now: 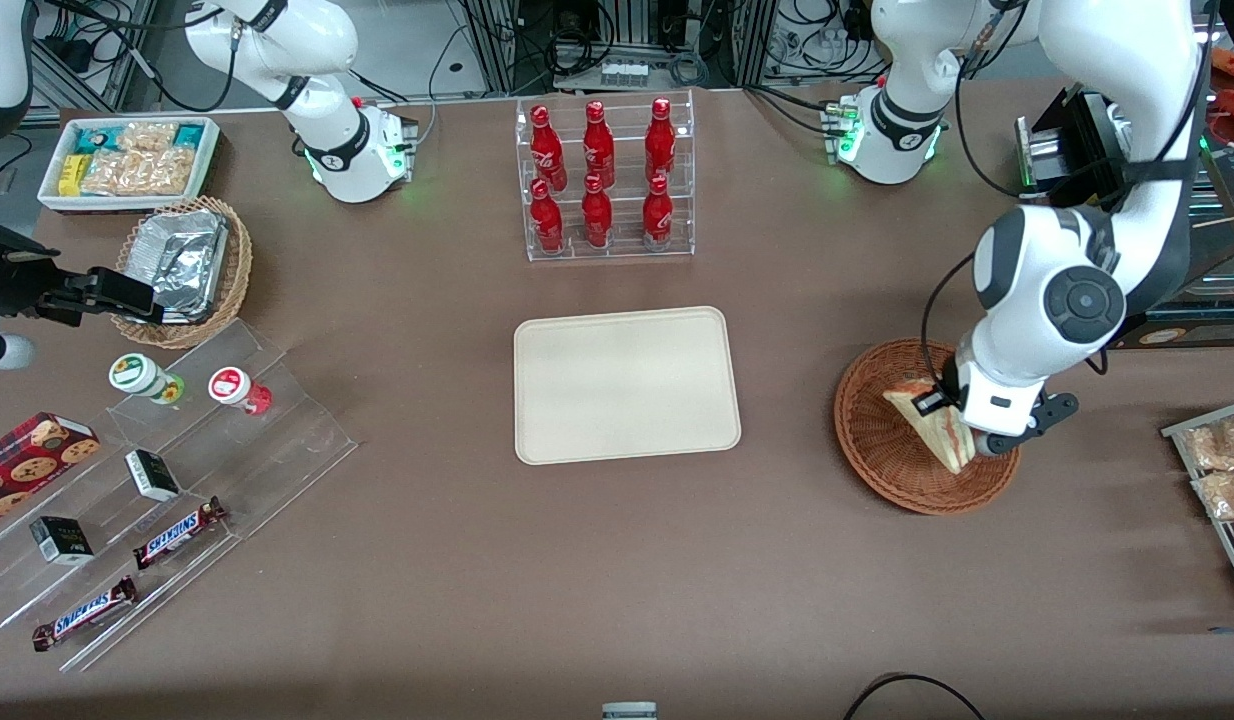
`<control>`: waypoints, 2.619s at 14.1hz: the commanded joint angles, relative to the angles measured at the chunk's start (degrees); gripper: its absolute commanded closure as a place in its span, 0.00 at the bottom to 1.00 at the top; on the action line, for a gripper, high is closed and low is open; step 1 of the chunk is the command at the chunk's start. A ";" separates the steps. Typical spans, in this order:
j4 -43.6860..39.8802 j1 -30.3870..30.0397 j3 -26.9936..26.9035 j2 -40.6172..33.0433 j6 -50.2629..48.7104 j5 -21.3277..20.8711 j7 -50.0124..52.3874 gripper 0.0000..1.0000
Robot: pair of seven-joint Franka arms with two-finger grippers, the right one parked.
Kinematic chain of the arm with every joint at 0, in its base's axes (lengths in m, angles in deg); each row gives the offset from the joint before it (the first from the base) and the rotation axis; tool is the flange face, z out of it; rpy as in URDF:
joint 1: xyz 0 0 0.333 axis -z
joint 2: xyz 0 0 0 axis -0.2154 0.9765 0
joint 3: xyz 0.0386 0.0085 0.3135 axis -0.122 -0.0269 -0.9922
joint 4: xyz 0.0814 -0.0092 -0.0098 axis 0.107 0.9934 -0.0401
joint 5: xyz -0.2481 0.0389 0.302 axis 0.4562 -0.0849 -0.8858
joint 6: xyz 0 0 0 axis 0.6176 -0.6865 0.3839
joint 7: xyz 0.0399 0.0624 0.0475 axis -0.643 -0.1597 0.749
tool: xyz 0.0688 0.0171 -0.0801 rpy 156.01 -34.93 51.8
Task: Place sandwich from basket to tray
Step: 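Lift the sandwich with the left gripper and carry it toward the tray, then lower the held sandwich onto the cream tray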
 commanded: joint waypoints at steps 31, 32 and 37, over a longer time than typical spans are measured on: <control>-31.42 37.98 0.42 33.04 -2.08 2.39 8.92 0.02; -31.42 37.98 0.42 32.95 -2.26 2.39 9.09 0.01; -31.94 37.28 -0.20 28.04 -6.46 2.31 9.44 0.01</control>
